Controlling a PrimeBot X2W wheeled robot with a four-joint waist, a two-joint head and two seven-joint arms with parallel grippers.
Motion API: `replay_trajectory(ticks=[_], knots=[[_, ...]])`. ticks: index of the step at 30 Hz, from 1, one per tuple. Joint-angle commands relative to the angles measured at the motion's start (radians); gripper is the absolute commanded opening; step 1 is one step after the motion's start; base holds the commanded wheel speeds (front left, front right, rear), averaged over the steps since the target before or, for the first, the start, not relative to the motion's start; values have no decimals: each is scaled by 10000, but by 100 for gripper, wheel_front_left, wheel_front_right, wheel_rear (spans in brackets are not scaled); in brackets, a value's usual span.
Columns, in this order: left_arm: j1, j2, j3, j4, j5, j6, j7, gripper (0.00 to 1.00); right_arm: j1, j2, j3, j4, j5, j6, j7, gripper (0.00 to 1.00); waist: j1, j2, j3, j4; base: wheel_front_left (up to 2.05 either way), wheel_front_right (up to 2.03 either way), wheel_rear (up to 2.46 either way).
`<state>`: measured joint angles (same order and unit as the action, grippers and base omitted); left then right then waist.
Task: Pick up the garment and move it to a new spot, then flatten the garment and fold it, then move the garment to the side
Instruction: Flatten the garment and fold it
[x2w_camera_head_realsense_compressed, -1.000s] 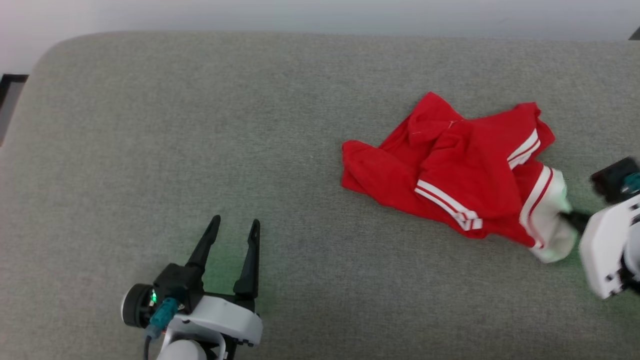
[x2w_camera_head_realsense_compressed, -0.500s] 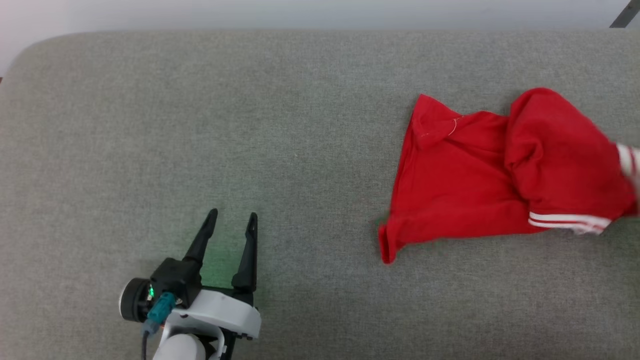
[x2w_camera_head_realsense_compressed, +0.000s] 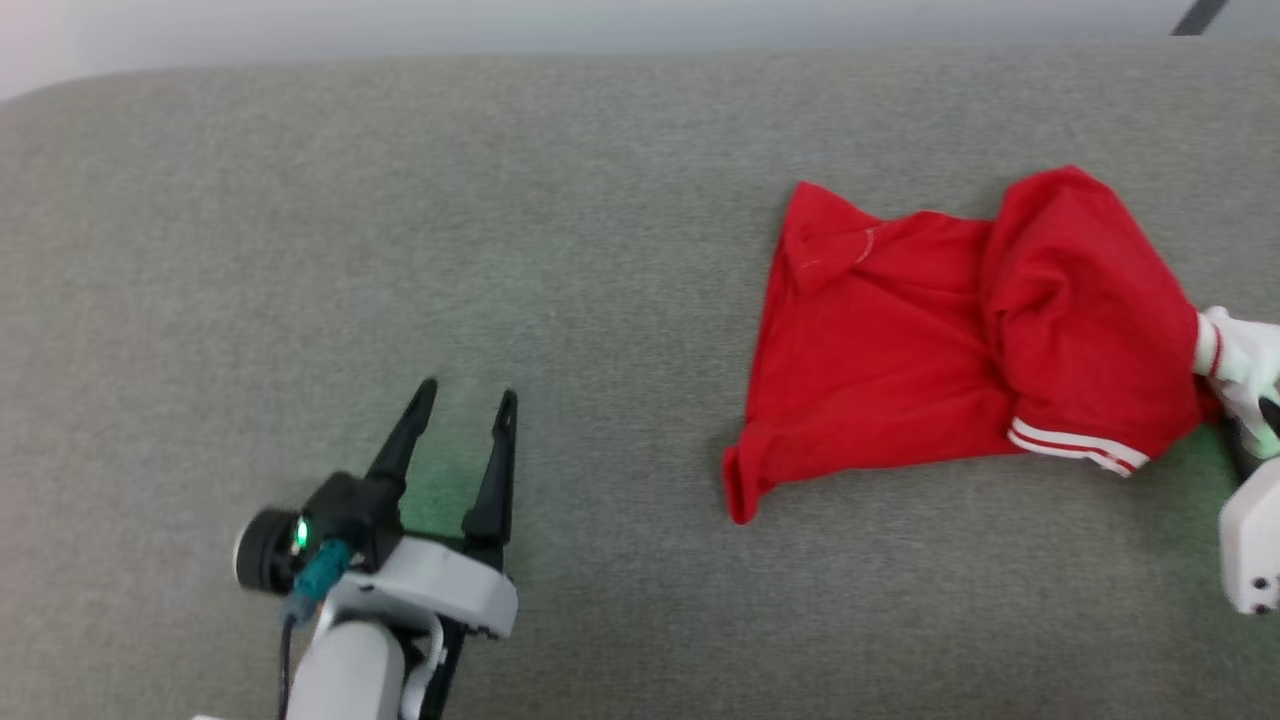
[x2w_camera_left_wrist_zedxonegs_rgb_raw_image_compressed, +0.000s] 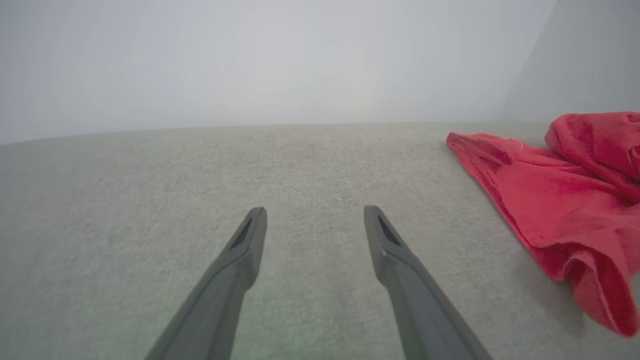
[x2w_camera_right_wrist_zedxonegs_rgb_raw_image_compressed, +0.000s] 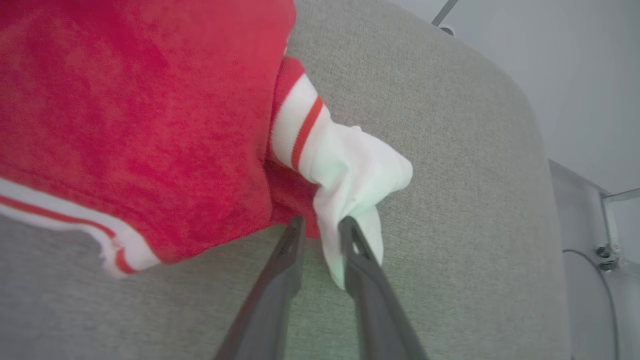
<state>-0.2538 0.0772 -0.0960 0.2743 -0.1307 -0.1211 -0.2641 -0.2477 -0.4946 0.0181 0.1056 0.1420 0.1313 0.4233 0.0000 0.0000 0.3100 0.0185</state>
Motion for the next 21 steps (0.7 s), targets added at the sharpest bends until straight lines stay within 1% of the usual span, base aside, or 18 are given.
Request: replay_trajectory(ticks=[1,4,6,9,10,12,13,15,17,21], knots=[[-207,103,-92,13,-22,-41,-2,100,-16,248,-137,8,231,-10,-158,100,0,0,-115,-262,0,0,0],[-883,521,-572,168,-175,-106,5,100,167,1035,-516,-164,1029,-10,-739,100,0,0,-247,-657,0,0,0],[-1516,911,-1303,174,-318,-114,338,100,321,1512,-601,-457,1586,-10,-1080,100,0,0,-316,-1007,0,0,0],[-2728,1588,-2640,26,-912,-101,1509,100,593,2071,-623,-1056,2186,-10,-1824,100,0,0,-344,-1541,0,0,0],[-3116,1770,-3073,-3,-1252,-102,2039,100,673,2275,-587,-1224,2327,-10,-2103,100,0,0,-333,-1756,0,0,0],[-3980,2076,-3968,-79,-1925,-101,3217,100,829,2478,-324,-1523,2390,-8,-2728,100,0,0,-285,-2157,0,0,0],[-4389,2184,-4279,-60,-2357,-97,3889,100,900,2651,-176,-1566,2470,-10,-2981,100,0,0,-232,-2403,0,0,0],[-5244,2243,-4966,19,-3176,-96,5146,100,994,2893,56,-1593,2558,-11,-3480,100,0,0,-108,-2802,0,0,0],[-6020,2095,-5396,312,-3948,-97,6398,100,1019,3138,187,-1519,2673,-10,-3896,100,0,0,26,-3194,0,0,0],[-7372,1420,-5766,1639,-5257,-96,8814,100,974,3458,491,-1263,2895,-8,-4419,100,0,0,276,-3908,0,0,0]])
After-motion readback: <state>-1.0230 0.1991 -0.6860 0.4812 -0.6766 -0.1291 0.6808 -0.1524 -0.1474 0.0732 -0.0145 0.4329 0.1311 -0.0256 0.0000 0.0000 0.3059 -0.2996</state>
